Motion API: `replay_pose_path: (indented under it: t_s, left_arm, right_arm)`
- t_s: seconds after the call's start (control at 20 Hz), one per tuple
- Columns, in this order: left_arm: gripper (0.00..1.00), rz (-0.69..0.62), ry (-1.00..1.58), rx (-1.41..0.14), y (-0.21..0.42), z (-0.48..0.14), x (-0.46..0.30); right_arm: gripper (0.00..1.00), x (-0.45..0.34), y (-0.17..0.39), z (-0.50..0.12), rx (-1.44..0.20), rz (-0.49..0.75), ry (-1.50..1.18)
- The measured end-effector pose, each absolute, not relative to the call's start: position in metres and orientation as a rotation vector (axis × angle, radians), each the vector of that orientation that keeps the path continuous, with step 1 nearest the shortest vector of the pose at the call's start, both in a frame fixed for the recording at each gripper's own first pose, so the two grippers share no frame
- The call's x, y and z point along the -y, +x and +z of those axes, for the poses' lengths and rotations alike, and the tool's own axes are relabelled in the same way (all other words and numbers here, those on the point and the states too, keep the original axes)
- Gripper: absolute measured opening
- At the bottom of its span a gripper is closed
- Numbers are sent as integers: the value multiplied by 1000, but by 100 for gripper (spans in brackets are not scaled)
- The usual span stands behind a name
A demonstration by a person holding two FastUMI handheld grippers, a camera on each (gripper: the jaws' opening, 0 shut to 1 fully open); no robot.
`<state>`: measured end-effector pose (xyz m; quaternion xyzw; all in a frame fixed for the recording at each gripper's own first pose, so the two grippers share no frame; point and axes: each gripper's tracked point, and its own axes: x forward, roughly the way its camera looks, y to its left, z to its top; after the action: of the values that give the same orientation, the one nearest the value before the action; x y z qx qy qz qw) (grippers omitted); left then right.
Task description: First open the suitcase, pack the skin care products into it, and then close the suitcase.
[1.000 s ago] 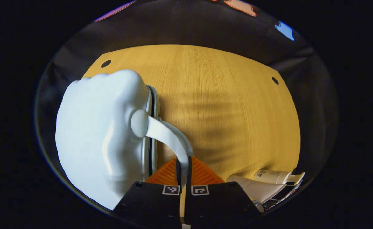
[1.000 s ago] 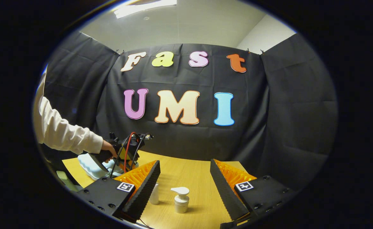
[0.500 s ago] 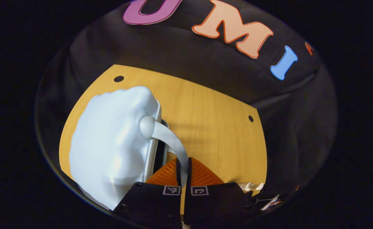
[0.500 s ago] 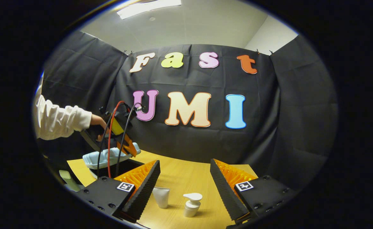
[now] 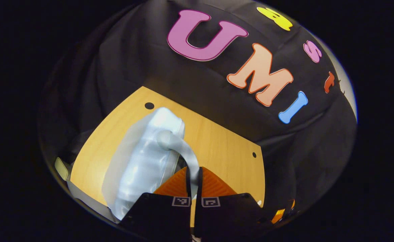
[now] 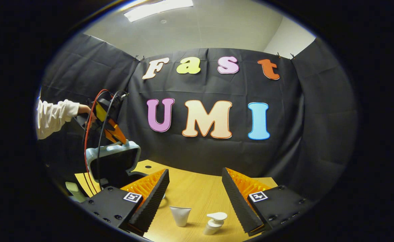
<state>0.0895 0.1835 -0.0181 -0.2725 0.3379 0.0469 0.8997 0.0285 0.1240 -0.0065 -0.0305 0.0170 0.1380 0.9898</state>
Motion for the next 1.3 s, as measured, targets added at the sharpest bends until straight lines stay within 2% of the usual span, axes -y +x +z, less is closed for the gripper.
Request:
replay_pose_path:
  t_s: [0.35, 0.65, 0.95, 1.3]
  left_arm:
    - [0, 131, -593, -649, 41, -5, -266]
    - [0, 172, -562, -615, -4, -29, -323]
    - [0, 193, -510, -604, -32, -69, -372]
    - [0, 208, -616, -579, -47, -151, -405]
  right_arm:
    - [100, -135, 28, -2, -36, 257, -96]
    - [100, -144, 29, 0, -34, 241, -69]
    - [99, -143, 29, -6, -54, 225, -94]
    - [99, -143, 37, -21, -95, 210, -81]
